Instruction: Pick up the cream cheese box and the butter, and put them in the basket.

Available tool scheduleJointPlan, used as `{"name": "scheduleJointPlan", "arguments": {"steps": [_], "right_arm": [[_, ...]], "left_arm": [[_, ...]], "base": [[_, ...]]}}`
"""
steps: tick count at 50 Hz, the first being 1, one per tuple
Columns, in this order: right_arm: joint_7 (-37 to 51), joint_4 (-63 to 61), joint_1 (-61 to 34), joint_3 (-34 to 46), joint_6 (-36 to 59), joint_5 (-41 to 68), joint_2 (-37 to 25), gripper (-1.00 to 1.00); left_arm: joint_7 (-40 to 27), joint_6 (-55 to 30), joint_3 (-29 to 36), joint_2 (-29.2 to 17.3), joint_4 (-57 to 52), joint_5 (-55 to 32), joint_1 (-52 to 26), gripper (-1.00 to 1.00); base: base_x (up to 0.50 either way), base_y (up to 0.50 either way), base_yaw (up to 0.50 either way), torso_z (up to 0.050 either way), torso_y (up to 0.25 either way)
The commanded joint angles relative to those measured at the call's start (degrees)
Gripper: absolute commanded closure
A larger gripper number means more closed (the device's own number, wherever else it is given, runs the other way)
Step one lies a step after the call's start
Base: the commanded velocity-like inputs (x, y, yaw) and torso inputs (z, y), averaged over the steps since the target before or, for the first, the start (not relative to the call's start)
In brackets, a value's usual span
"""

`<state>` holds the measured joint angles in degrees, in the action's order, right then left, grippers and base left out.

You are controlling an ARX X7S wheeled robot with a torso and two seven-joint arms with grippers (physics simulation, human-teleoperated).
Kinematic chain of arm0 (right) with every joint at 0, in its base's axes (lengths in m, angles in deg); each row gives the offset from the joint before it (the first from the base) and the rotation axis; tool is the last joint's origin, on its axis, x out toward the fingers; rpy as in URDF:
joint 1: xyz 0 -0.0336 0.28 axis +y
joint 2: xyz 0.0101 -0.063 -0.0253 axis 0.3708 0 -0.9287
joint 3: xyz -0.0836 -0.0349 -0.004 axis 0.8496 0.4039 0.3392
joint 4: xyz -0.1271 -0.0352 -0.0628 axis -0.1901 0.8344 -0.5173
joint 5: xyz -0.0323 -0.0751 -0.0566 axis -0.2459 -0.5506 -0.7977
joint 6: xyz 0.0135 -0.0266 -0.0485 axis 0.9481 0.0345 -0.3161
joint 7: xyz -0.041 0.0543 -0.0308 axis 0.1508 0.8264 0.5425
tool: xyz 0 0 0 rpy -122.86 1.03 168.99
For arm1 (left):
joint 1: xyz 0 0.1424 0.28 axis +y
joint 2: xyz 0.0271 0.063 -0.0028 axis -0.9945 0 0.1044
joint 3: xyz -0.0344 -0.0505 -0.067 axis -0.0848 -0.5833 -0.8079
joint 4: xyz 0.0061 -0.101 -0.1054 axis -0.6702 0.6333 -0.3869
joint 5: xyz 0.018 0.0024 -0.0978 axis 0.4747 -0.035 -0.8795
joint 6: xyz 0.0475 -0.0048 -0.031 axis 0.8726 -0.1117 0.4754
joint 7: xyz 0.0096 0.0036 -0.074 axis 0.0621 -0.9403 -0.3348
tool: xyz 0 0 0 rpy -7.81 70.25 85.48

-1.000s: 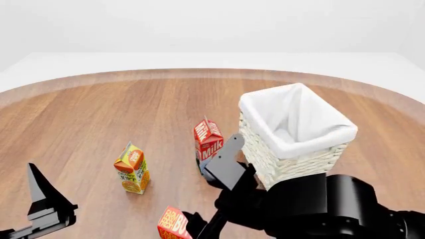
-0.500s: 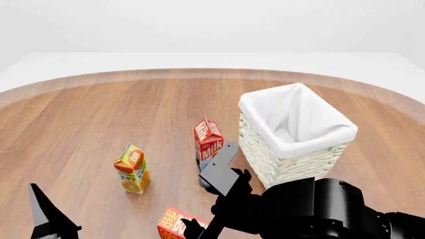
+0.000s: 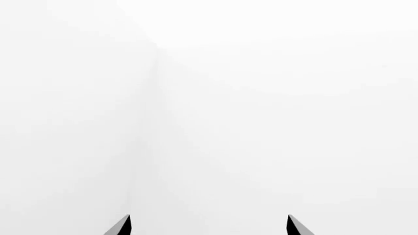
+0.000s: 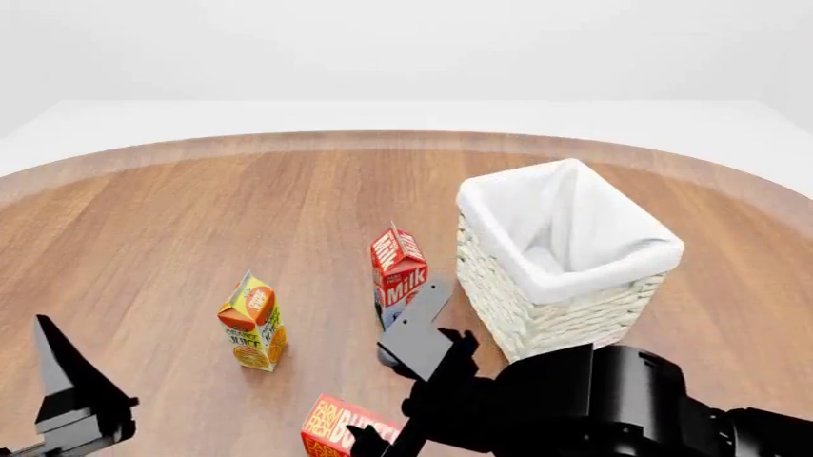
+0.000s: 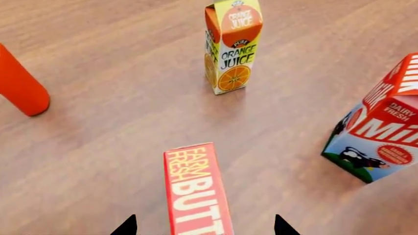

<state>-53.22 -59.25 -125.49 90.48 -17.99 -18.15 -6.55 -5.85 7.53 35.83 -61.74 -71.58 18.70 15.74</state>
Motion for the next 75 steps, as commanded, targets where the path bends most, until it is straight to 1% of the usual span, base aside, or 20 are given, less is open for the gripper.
{"name": "scheduleJointPlan", "arguments": {"steps": [1, 8, 13, 14, 17, 40, 75], "right_arm": [[-0.2, 0.2, 0.1, 0.2, -0.1, -0.1, 0.3, -1.00], [-0.4, 0.4, 0.2, 0.4, -0.3, -0.3, 0.4, -1.00], [-0.3, 0.1, 0.2, 0.4, -0.2, -0.1, 0.3, -1.00], [-0.3, 0.0, 0.2, 0.4, -0.2, 0.0, 0.3, -1.00], [-0.2, -0.1, 0.2, 0.5, -0.2, 0.0, 0.4, -1.00], [-1.0, 2.2, 0.4, 1.9, -0.4, -1.9, 1.4, -1.00], [-4.3, 9.5, 1.3, 6.3, -0.5, -6.5, 5.3, -1.00]], "left_arm": [[-0.7, -0.8, -1.3, -0.7, -2.0, 0.1, 0.6, -1.00], [-1.3, 0.5, -2.8, -0.5, -2.4, -0.3, 2.5, -1.00], [-1.8, 1.9, -3.8, 0.5, 0.0, -1.4, 3.6, -1.00], [-1.2, 3.7, -4.1, 0.6, 1.2, -1.8, 4.1, -1.00], [-0.9, 4.7, -4.3, 0.7, 1.9, -2.1, 4.5, -1.00], [-0.8, 4.6, -4.2, 0.8, 2.2, -2.1, 4.3, -1.00], [-0.8, 4.3, -4.3, 0.8, 1.7, -1.8, 4.3, -1.00]], "base": [[0.00, 0.00, 0.00, 0.000, 0.000], [0.00, 0.00, 0.00, 0.000, 0.000], [0.00, 0.00, 0.00, 0.000, 0.000], [0.00, 0.00, 0.00, 0.000, 0.000], [0.00, 0.00, 0.00, 0.000, 0.000], [0.00, 0.00, 0.00, 0.000, 0.000], [0.00, 0.00, 0.00, 0.000, 0.000]]}}
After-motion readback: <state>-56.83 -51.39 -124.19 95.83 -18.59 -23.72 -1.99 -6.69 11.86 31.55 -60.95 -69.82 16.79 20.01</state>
